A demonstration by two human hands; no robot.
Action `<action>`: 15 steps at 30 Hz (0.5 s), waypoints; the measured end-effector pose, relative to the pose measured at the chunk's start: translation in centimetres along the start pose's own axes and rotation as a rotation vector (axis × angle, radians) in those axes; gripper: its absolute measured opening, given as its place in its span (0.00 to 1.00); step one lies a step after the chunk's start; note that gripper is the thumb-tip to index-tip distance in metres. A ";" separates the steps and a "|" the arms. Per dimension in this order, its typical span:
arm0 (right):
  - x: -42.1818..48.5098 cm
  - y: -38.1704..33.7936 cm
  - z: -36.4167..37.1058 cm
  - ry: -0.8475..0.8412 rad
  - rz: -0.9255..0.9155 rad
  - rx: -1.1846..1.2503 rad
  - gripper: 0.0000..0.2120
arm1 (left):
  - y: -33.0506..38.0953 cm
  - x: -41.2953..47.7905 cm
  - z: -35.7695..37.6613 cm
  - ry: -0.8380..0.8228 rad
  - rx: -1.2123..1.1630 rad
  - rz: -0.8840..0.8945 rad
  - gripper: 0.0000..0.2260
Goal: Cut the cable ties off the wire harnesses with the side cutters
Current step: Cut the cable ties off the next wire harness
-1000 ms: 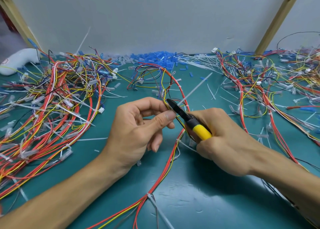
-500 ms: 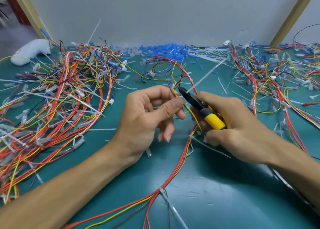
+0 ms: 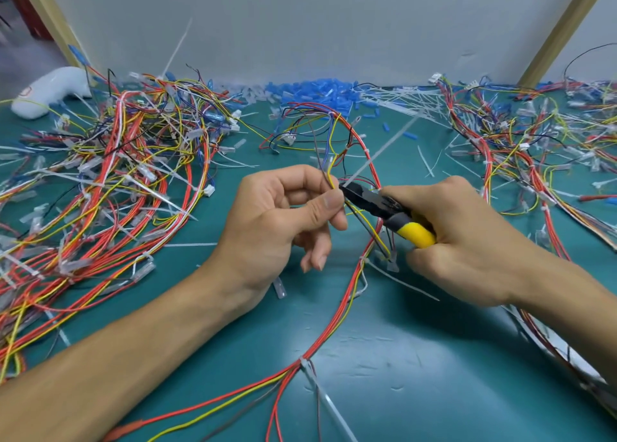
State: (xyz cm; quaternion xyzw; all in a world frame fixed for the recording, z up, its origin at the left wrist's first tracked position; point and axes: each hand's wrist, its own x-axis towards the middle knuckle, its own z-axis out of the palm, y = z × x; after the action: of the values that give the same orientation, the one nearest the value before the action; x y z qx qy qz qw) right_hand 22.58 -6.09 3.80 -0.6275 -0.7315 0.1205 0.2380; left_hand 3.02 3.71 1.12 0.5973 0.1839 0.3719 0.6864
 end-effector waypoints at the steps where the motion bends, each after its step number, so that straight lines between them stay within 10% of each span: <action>1: -0.1 0.0 -0.2 -0.016 0.009 0.011 0.04 | -0.1 0.0 0.0 0.000 0.001 -0.001 0.05; 8: -0.4 -0.6 0.7 -0.039 0.085 0.170 0.09 | 0.1 0.1 0.1 -0.006 -0.026 0.011 0.06; 15: 0.9 1.2 -1.2 0.343 0.288 0.693 0.13 | 1.1 0.7 -0.6 0.129 -0.030 -0.069 0.03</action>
State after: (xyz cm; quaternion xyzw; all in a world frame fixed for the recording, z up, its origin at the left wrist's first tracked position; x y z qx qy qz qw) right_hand 24.08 -5.15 4.43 -0.6172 -0.5018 0.2855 0.5345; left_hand 2.73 4.61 2.20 0.5551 0.2426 0.3883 0.6944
